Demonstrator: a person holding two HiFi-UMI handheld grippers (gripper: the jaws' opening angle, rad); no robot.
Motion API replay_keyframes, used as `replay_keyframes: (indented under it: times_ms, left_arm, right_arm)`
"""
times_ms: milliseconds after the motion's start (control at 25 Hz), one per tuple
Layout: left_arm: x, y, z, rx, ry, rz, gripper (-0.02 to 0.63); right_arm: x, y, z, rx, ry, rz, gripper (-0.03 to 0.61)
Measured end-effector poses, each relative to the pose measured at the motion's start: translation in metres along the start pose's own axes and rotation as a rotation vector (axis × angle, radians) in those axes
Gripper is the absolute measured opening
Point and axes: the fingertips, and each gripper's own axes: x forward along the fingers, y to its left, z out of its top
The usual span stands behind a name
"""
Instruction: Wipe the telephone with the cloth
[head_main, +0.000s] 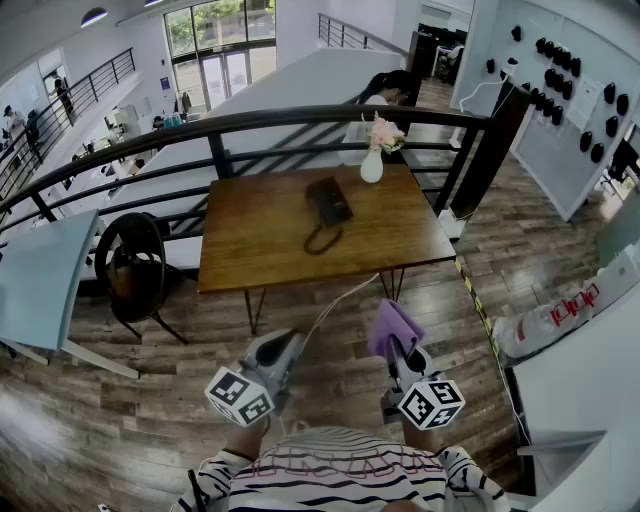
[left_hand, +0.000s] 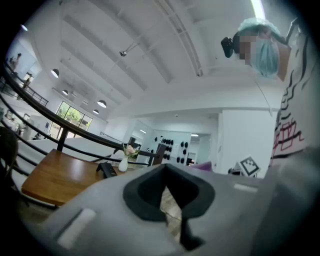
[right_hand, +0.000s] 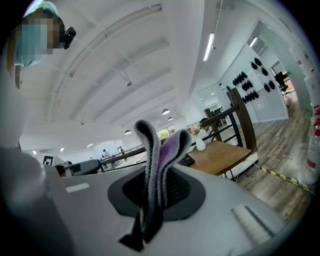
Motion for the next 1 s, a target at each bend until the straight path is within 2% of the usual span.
replay_keyframes:
  times_ms: [200, 400, 680, 840, 1000]
  left_arm:
    - [0.016, -0.004, -0.005, -0.014, -0.014, 0.023, -0.002]
    - [0.029, -0.009, -0.018, -0.003, 0.003, 0.053, -0.002]
    - [0.042, -0.012, -0.041, -0.029, 0.021, 0.105, -0.002]
    - [0.054, 0.000, -0.048, -0.030, 0.047, 0.092, -0.002]
    - [0.069, 0.030, -0.040, -0.039, 0.052, 0.062, -0.002]
  right_arm:
    - [0.004, -0.011, 0.003, 0.019, 0.018, 0.056, 0.035]
    - [0.006, -0.024, 0.004, 0.035, 0.036, 0.090, 0.035]
    - [0.014, -0.047, 0.002, 0.039, 0.067, 0.129, 0.035]
    - [0.029, -0.052, 0.000, 0.054, 0.077, 0.123, 0.035]
    - [0.060, -0.053, 0.004, 0.062, 0.072, 0.097, 0.035]
